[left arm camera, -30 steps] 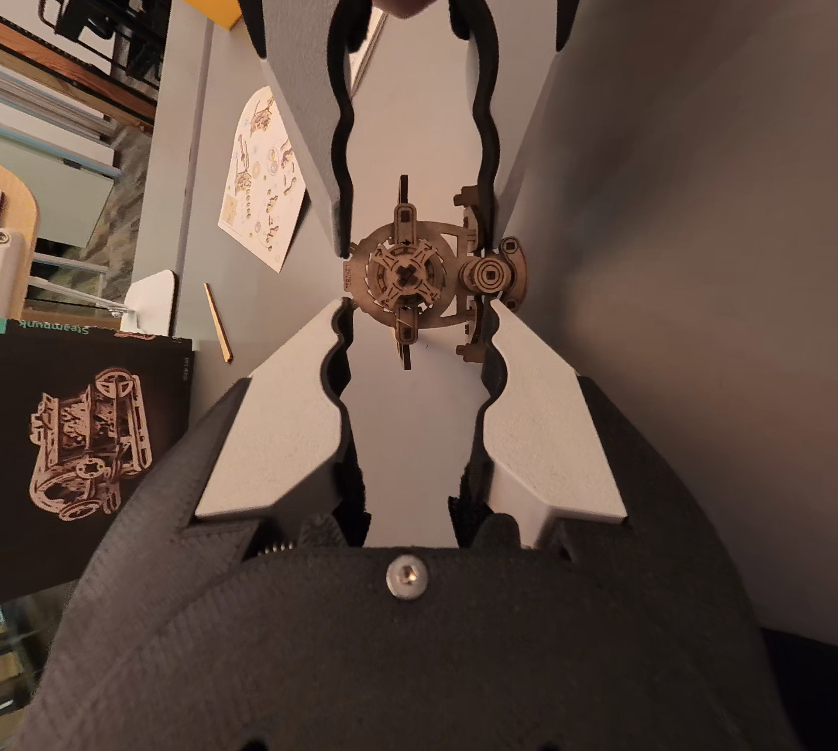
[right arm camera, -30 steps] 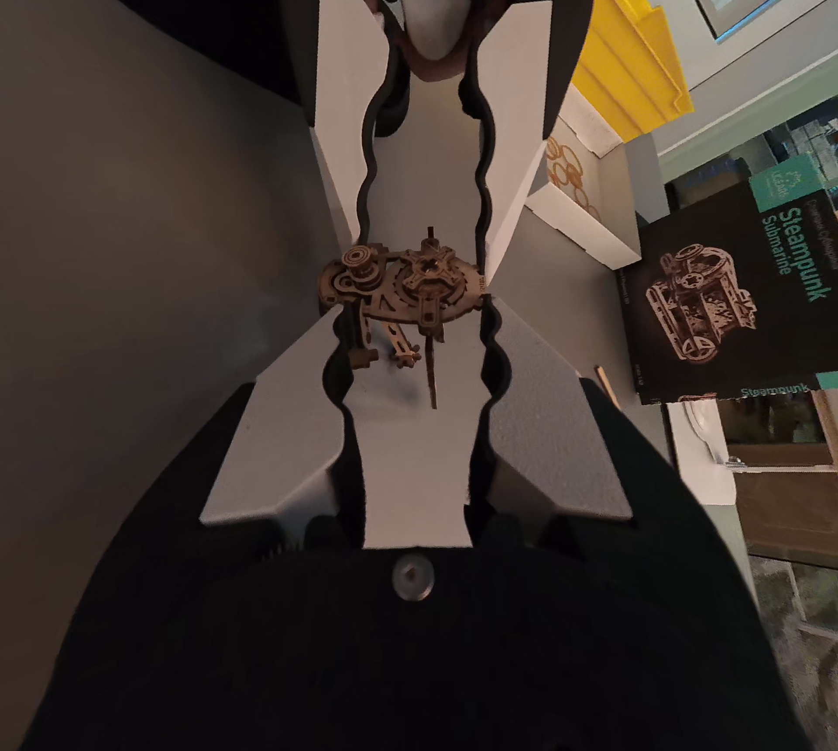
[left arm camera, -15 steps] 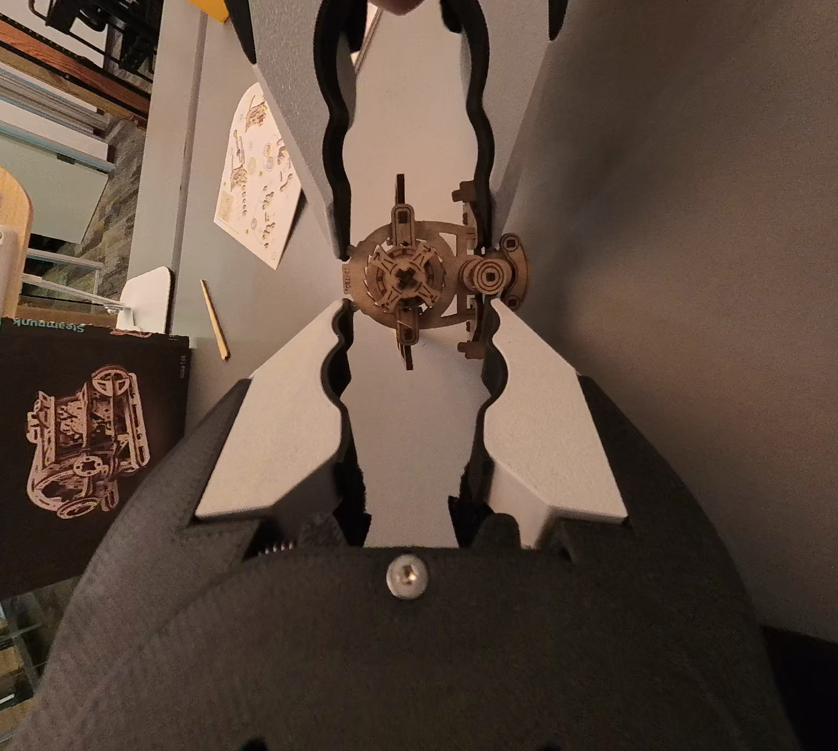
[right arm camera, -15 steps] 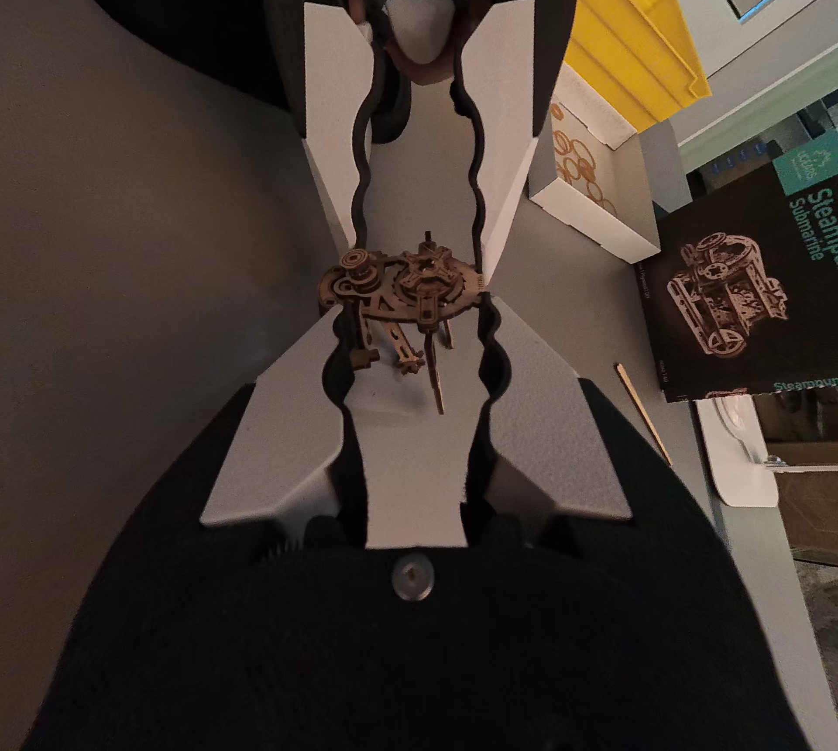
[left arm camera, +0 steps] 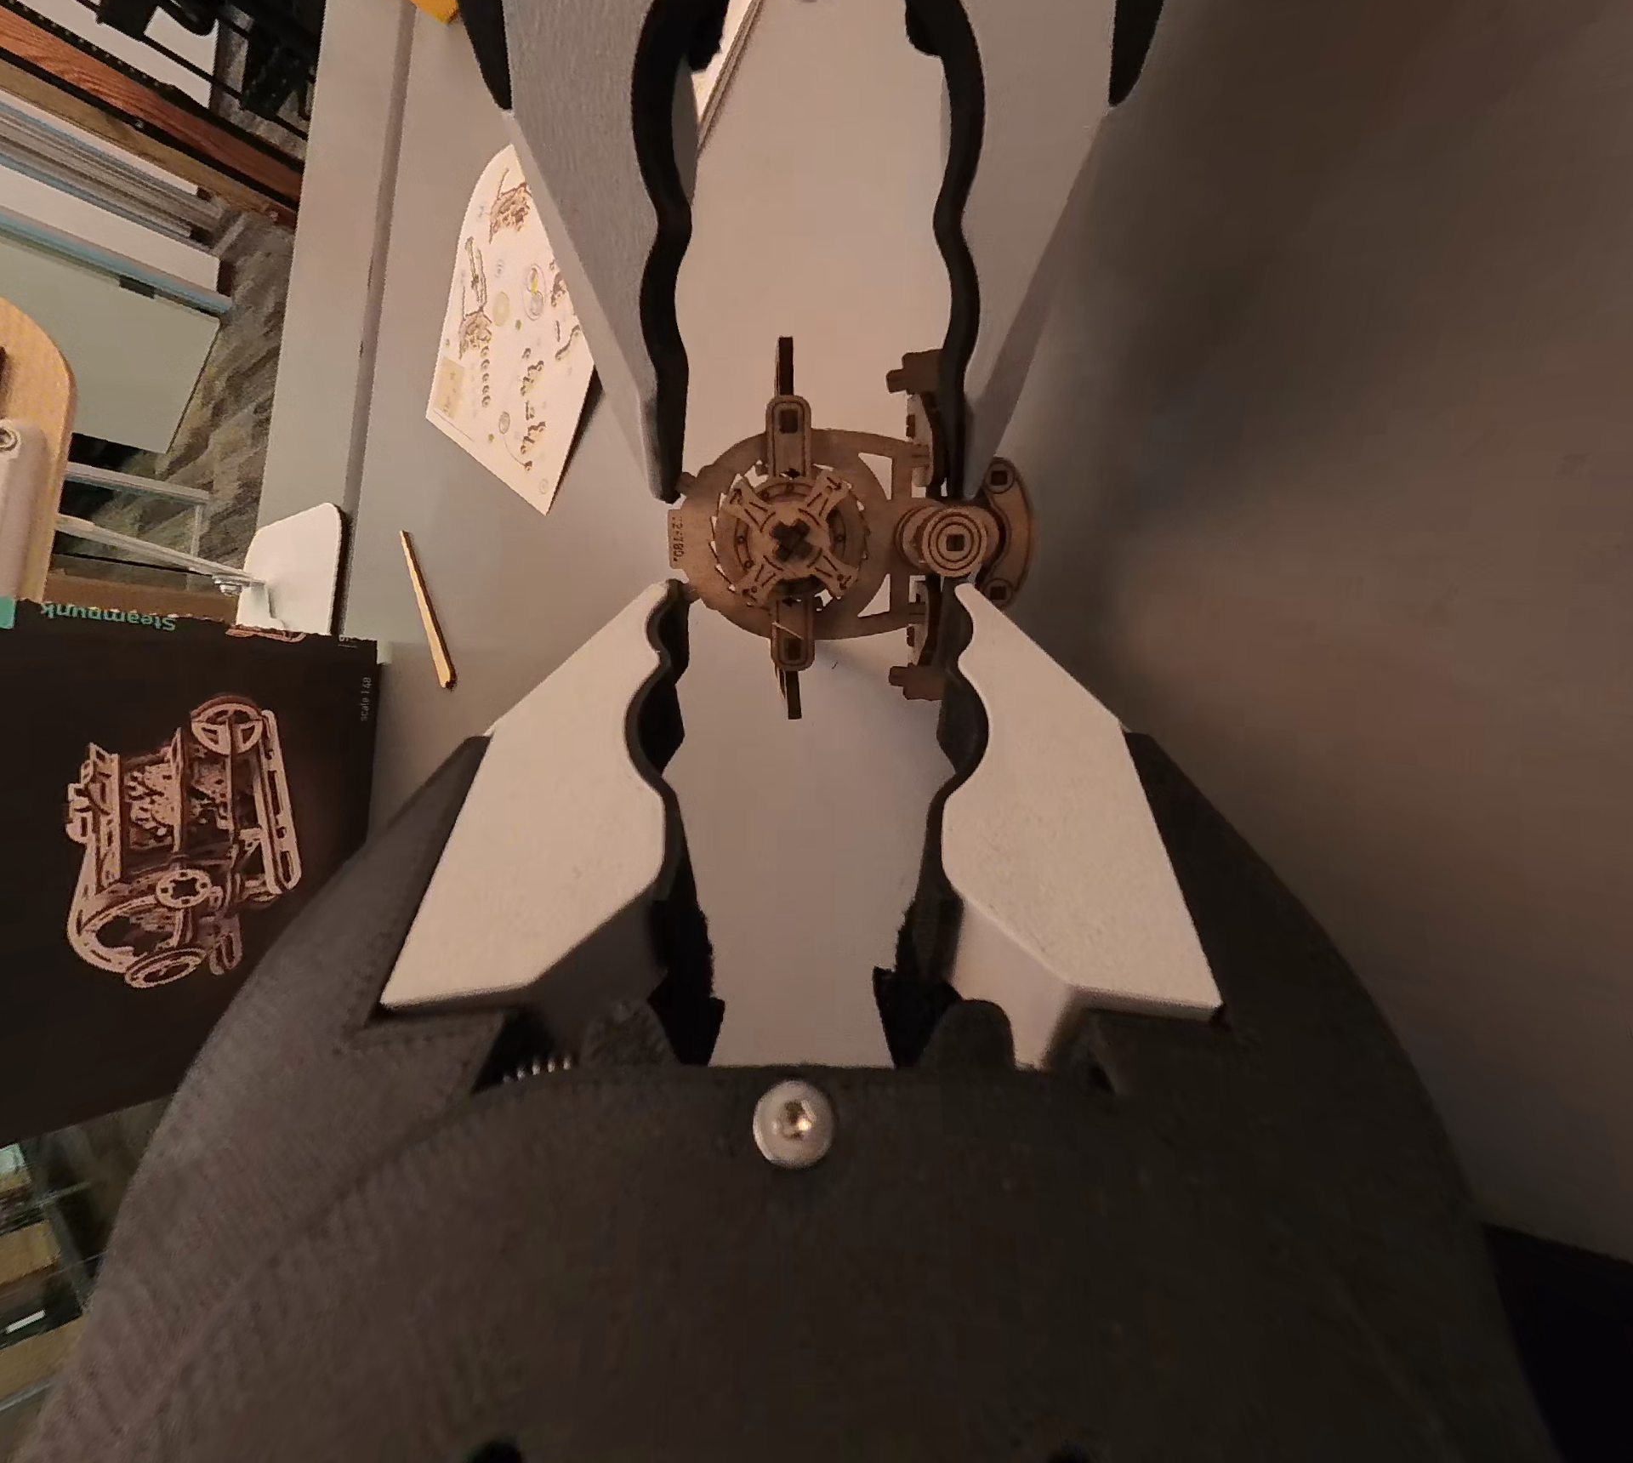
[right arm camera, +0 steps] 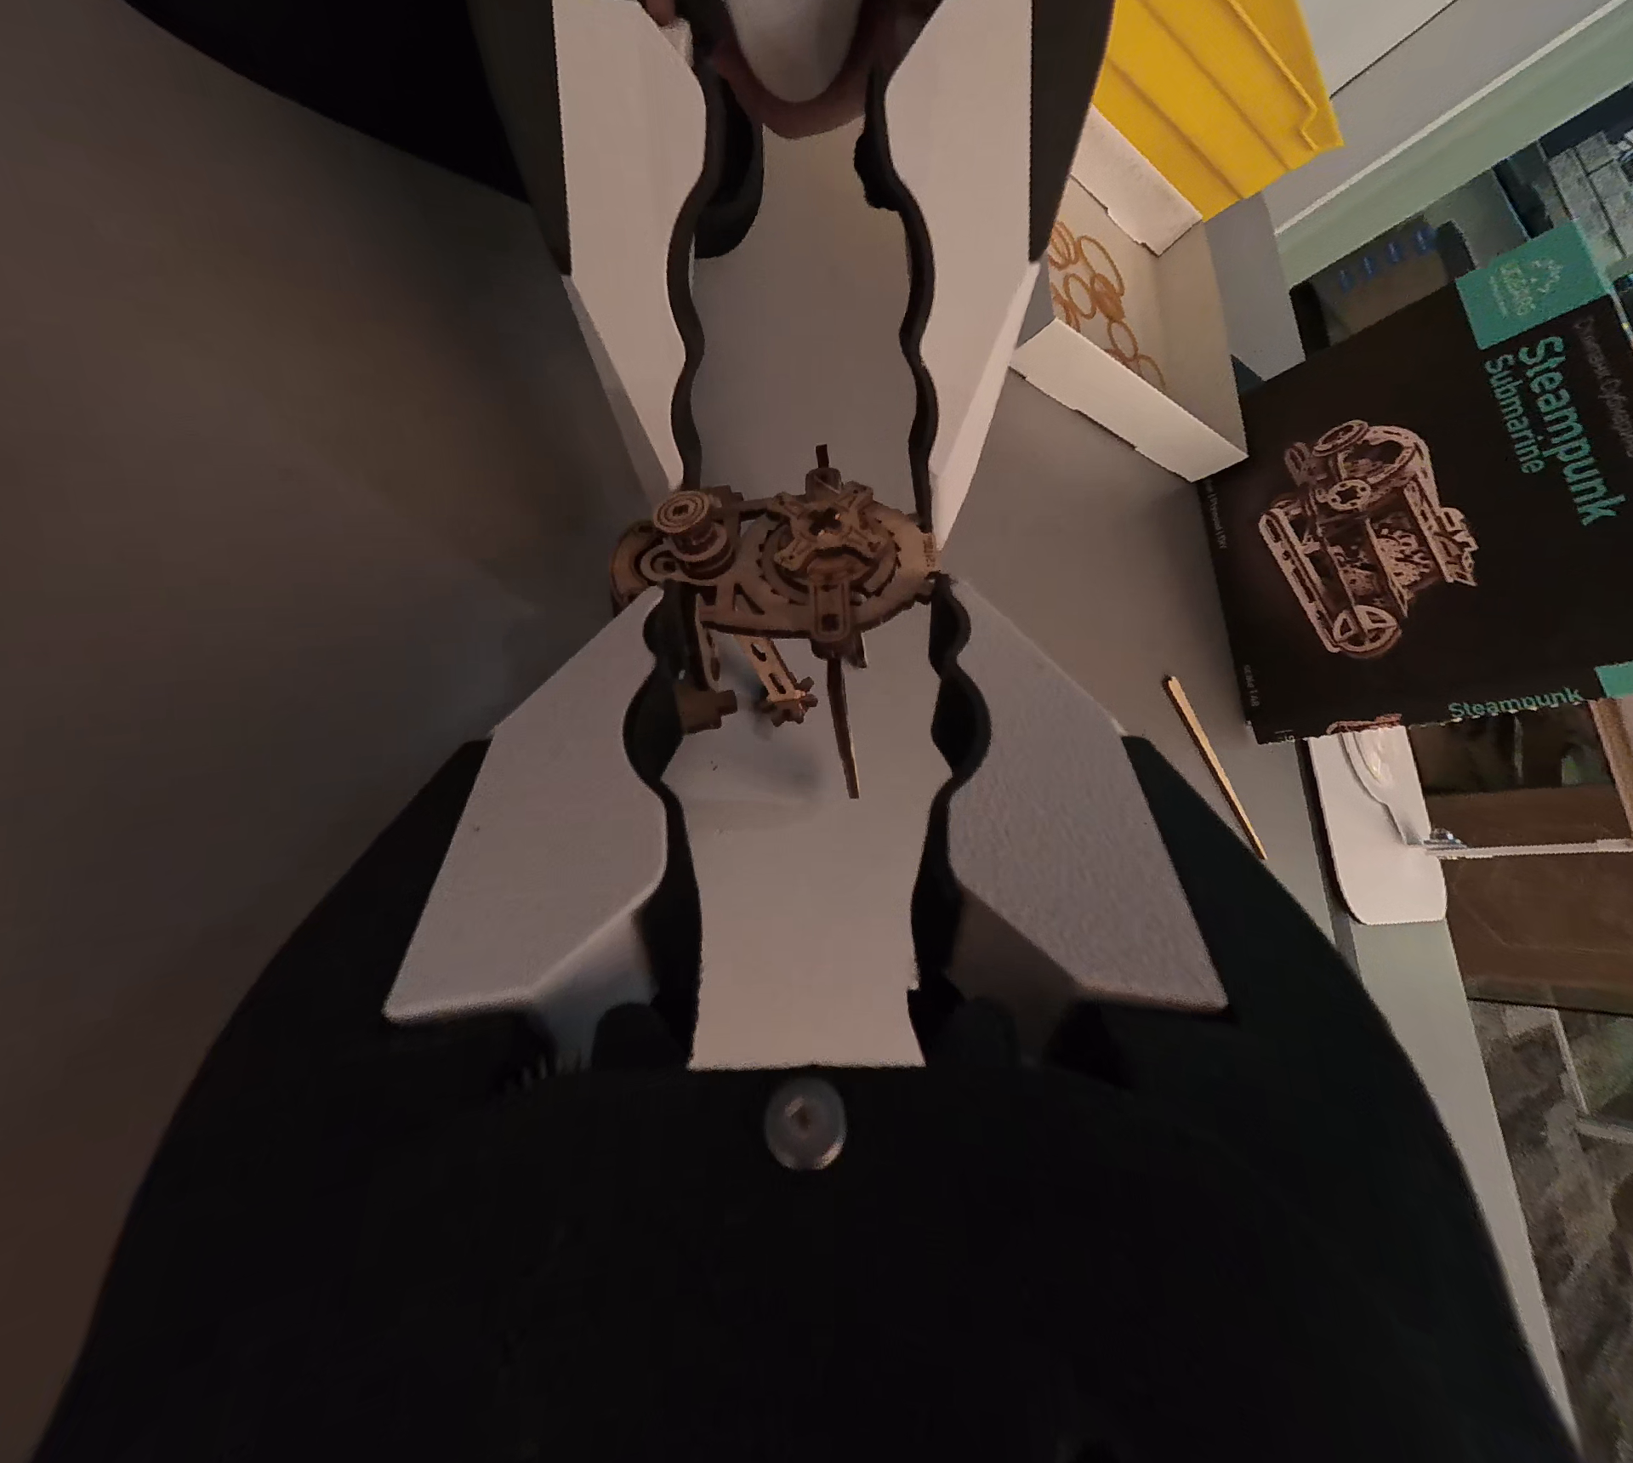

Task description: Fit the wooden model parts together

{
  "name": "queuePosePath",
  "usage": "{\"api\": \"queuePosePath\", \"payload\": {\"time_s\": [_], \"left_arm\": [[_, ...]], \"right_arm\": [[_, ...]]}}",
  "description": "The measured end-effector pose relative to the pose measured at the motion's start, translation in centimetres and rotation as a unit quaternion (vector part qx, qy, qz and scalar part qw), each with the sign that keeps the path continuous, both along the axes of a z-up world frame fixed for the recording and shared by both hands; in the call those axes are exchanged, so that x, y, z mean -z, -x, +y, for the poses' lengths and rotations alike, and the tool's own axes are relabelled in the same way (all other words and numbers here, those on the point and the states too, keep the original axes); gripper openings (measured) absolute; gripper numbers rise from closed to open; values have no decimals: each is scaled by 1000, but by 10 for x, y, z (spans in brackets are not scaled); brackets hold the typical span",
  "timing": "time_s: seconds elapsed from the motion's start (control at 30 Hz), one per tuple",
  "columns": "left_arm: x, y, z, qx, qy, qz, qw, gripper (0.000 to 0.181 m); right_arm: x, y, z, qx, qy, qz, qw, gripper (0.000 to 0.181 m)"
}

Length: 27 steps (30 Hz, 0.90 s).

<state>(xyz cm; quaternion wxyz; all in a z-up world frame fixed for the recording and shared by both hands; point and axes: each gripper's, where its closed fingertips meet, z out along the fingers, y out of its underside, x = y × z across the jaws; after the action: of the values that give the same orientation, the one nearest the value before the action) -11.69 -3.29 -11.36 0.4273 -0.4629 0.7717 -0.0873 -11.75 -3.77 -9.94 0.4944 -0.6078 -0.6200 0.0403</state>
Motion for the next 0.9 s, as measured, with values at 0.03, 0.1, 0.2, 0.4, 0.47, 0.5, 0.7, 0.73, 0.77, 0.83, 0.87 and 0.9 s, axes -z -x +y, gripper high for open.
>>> {"api": "queuePosePath", "payload": {"time_s": [0.03,0.1,0.2,0.4,0.47,0.5,0.7,0.73,0.77,0.83,0.87,0.9], "left_arm": [[0,0,0,0,-2,1,1000,55],[0,0,0,0,-4,2,1000,55],[0,0,0,-1,-2,1,1000,55],[0,0,1,-3,1,2,1000,55],[0,0,1,-5,5,2,1000,55],[0,0,1,-5,7,1,1000,55],[-7,-2,1,1,17,-30,999,54],[-10,-2,2,-2,18,-41,999,52],[-12,-3,2,-2,25,-52,998,49],[-12,-5,2,-2,37,-61,997,45],[-12,-5,3,-3,39,-62,997,45],[-12,-5,2,0,42,-62,997,45]], "right_arm": [[0,0,0,2,-4,-3,1000,55],[-1,1,-1,2,-6,-6,1000,55],[-1,1,-1,1,-1,0,1000,54],[-1,1,-1,4,13,13,1000,53],[-1,1,-1,6,24,20,999,53],[-1,1,0,5,25,22,999,53],[-5,-3,2,-3,48,55,997,55],[-6,-5,4,2,55,64,996,55],[-7,-7,5,5,63,75,995,55],[-7,-9,6,6,77,92,993,55],[-7,-10,7,5,81,97,992,55],[-7,-10,6,2,80,97,992,55]]}}
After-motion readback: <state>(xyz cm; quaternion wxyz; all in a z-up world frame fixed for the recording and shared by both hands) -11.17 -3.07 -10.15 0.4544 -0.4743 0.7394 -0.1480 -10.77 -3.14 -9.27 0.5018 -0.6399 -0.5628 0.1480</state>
